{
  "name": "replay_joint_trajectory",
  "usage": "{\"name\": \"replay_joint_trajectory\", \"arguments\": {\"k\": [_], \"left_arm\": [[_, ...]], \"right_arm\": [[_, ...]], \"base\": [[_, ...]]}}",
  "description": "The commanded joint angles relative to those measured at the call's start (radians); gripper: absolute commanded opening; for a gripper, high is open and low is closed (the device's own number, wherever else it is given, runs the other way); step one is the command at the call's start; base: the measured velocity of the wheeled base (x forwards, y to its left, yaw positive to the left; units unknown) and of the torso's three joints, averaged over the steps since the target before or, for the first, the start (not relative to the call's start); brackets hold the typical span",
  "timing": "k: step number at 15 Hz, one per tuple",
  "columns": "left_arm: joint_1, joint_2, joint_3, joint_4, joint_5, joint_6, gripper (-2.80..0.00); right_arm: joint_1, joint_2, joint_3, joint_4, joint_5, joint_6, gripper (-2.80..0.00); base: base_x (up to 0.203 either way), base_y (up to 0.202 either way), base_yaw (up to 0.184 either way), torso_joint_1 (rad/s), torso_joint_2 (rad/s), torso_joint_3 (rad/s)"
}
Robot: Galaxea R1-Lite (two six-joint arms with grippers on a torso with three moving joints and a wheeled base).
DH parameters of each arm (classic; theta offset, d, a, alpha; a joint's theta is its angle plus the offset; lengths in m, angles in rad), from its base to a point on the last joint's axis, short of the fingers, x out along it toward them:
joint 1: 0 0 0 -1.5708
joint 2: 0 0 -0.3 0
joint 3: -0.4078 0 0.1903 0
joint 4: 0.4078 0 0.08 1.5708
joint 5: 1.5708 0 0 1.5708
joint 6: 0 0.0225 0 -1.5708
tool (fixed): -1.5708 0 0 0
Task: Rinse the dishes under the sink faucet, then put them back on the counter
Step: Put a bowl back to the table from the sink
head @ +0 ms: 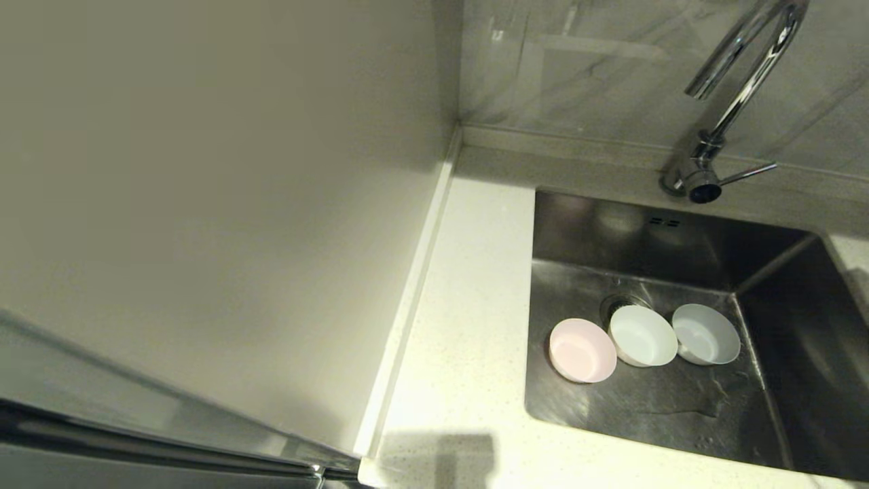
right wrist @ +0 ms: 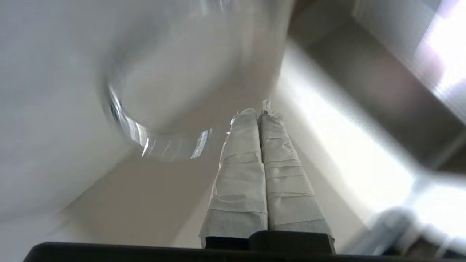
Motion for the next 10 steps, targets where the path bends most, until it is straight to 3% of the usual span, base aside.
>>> {"name": "replay_joint_trajectory", "arguments": {"k": [1,2,3,4,6,7,8,9,10], "left_arm": [[-0.001,-0.003,0.000,-0.001,0.000,-0.001,-2.80],[0.000,-0.003,0.000,-0.001,0.000,-0.001,-2.80],[0.000,-0.003,0.000,-0.001,0.000,-0.001,-2.80],[0.000,-0.003,0.000,-0.001,0.000,-0.001,-2.80],[0.000,-0.003,0.000,-0.001,0.000,-0.001,-2.80],[0.000,-0.003,0.000,-0.001,0.000,0.001,-2.80],[0.000,-0.003,0.000,-0.001,0.001,0.000,-2.80],[0.000,-0.004,0.000,-0.001,0.000,-0.001,-2.80],[0.000,-0.003,0.000,-0.001,0.000,-0.001,-2.80]], "right_arm": [[0.171,-0.071,-0.034,0.447,0.043,0.001,-2.80],[0.270,-0.077,-0.037,0.564,-0.036,-0.001,-2.80],[0.327,-0.084,-0.004,0.605,-0.182,-0.004,-2.80],[0.363,-0.098,0.067,0.614,-0.422,-0.012,-2.80],[0.394,-0.157,0.204,0.530,-1.116,-0.116,-2.80],[0.400,-0.195,0.257,0.416,-1.464,-0.274,-2.80],[0.404,-0.227,0.307,0.278,-1.736,-0.527,-2.80],[0.409,-0.250,0.364,0.154,-1.902,-0.825,-2.80],[0.425,-0.268,0.436,0.040,-2.003,-1.134,-2.80]], "base": [[0.000,0.000,0.000,0.000,0.00,0.000],[0.000,0.000,0.000,0.000,0.00,0.000],[0.000,0.000,0.000,0.000,0.00,0.000],[0.000,0.000,0.000,0.000,0.00,0.000],[0.000,0.000,0.000,0.000,0.00,0.000],[0.000,0.000,0.000,0.000,0.00,0.000],[0.000,0.000,0.000,0.000,0.00,0.000],[0.000,0.000,0.000,0.000,0.00,0.000],[0.000,0.000,0.000,0.000,0.00,0.000]]}}
